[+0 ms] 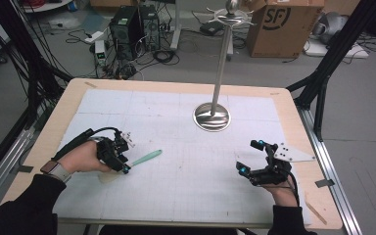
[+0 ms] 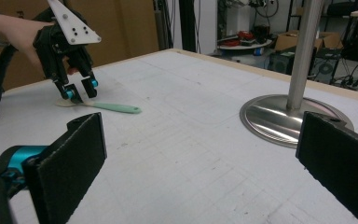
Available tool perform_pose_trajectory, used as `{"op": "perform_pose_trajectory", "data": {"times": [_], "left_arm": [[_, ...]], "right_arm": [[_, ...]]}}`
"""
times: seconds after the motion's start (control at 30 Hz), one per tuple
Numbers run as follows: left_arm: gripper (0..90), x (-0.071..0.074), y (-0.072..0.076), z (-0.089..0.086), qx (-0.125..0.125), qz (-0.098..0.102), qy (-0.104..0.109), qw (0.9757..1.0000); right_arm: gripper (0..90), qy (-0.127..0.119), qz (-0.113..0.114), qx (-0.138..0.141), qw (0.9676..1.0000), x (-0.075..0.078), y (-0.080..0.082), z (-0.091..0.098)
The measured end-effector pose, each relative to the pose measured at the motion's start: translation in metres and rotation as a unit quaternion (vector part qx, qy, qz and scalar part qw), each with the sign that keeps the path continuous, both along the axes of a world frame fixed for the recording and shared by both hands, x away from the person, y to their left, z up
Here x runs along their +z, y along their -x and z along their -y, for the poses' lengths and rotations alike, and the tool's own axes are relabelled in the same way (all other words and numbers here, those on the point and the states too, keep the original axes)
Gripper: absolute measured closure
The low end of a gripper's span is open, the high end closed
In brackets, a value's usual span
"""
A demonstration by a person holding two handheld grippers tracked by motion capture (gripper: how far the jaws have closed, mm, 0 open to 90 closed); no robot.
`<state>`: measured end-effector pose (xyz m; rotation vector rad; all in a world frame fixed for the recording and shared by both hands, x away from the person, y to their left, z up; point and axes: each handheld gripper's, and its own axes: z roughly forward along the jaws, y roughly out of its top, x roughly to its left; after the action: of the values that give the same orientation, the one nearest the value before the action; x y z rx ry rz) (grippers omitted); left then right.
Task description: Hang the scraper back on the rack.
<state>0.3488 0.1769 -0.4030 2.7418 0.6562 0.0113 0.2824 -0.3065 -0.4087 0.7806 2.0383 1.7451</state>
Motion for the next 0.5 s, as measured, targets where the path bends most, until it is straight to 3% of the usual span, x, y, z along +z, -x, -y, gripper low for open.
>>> {"op": "perform_pose_trajectory", "data": {"times": [0.37, 0.5], "left_arm": [[73.7, -0.0055, -0.0035, 0.0025, -0.004, 0.002, -0.019, 0.9998], [77.0, -0.0056, -0.0019, 0.0050, -0.009, 0.012, -0.030, 0.9994]], "right_arm": [[0.7, 0.000, -0.002, -0.001, 1.0000, -0.0001, -0.0003, 0.0003], [0.7, 0.000, -0.004, -0.001, 1.0000, -0.0003, -0.0005, 0.0010]]}}
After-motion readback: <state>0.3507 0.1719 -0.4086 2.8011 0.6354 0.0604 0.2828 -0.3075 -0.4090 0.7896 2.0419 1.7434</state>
